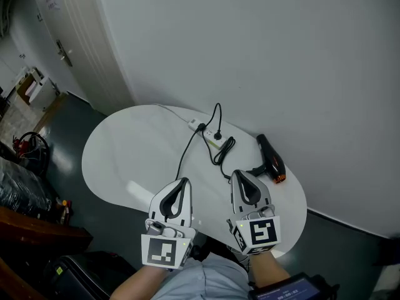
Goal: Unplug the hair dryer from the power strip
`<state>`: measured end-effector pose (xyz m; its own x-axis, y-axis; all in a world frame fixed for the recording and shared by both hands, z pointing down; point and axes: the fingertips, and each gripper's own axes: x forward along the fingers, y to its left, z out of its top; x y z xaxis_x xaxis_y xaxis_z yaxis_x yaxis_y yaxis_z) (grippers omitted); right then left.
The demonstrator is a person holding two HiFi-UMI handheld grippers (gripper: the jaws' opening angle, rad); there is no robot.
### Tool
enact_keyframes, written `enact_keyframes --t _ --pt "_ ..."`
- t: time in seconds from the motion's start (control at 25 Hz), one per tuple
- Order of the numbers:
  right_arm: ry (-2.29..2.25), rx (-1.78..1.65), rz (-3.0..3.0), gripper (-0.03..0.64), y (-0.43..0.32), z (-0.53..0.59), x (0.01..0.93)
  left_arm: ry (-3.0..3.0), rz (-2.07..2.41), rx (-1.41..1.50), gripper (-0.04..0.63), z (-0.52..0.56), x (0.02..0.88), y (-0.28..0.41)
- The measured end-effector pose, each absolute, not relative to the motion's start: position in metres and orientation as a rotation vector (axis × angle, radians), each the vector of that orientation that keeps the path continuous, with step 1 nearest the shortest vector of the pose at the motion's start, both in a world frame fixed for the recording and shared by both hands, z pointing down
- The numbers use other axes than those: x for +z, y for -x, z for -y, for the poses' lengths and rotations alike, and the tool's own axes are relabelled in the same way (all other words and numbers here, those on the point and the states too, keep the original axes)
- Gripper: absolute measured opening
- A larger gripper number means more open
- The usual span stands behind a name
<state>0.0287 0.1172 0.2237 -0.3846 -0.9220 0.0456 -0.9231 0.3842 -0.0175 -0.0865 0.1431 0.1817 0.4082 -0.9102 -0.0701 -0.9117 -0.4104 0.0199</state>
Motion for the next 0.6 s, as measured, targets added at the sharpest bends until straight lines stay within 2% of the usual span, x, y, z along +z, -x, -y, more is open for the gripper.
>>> enact_keyframes --t 0.6 --pt "-1.698 0.096 2.652 0.002 -0.045 -0.033 0.219 2.512 -1.696 -0.012 -0.002 -0.061 0.170 0.076"
